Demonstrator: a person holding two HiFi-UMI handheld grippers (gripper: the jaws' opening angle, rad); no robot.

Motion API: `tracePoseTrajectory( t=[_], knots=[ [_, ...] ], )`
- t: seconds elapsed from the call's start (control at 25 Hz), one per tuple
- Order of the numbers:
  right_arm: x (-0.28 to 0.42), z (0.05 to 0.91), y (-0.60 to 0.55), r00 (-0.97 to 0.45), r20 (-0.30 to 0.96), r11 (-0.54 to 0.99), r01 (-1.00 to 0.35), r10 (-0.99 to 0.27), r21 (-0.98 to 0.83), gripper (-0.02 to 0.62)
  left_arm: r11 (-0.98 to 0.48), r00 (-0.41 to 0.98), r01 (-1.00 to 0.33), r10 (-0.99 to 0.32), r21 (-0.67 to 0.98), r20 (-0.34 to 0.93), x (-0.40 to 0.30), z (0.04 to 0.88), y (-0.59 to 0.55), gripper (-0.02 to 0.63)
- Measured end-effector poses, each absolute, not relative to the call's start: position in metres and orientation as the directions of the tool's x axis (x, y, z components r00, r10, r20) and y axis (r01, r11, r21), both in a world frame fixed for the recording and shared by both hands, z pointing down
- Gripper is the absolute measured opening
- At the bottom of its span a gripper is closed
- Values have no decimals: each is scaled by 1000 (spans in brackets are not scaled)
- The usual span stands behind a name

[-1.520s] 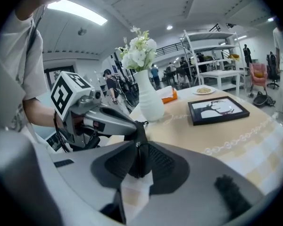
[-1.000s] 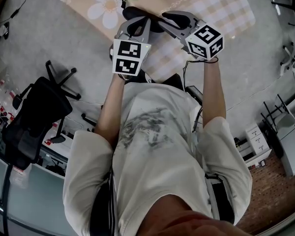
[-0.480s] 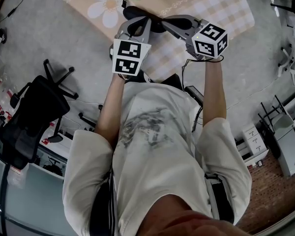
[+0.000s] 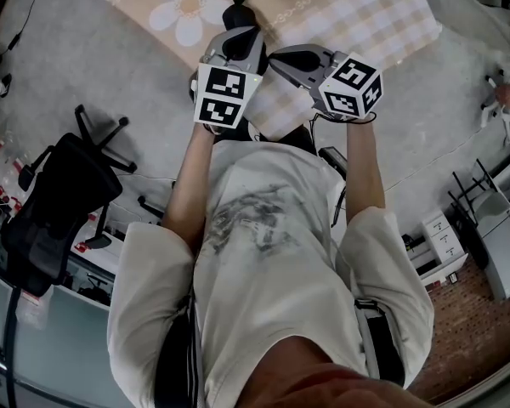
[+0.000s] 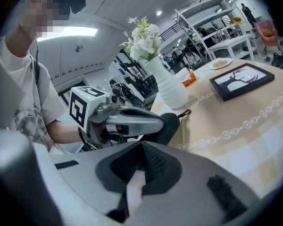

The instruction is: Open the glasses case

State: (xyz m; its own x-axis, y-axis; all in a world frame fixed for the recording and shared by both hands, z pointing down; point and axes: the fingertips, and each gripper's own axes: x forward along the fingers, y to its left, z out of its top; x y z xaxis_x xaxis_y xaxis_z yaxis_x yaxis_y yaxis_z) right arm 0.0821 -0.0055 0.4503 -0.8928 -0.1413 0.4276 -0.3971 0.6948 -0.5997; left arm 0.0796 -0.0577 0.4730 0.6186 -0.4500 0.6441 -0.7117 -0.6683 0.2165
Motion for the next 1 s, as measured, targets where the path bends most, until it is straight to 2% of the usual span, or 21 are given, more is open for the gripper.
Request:
tracePoseTrajectory(
  t=[0.24,0.56,0.64,0.76,1.0],
  knots=[
    [59,454,2,-903,406,681,-384,-138,-623,15,-671,630,-710,-471,213,617,62,470,-52,6],
    [57,449,-16,-904,410,688,-376,-123,-621,15,-623,602,-757,-549,196,580,26,462,-49,6],
    [72,445,-33,-905,408,686,-374,-122,-625,15,-618,596,-762,-550,196,585,35,460,-55,6],
    [88,441,-52,-906,406,684,-372,-120,-627,15,-622,589,-760,-538,188,603,49,462,-57,43],
    [26,447,-16,-901,414,694,-379,-126,-613,15,-630,608,-747,-519,212,601,2,478,8,129]
  ],
)
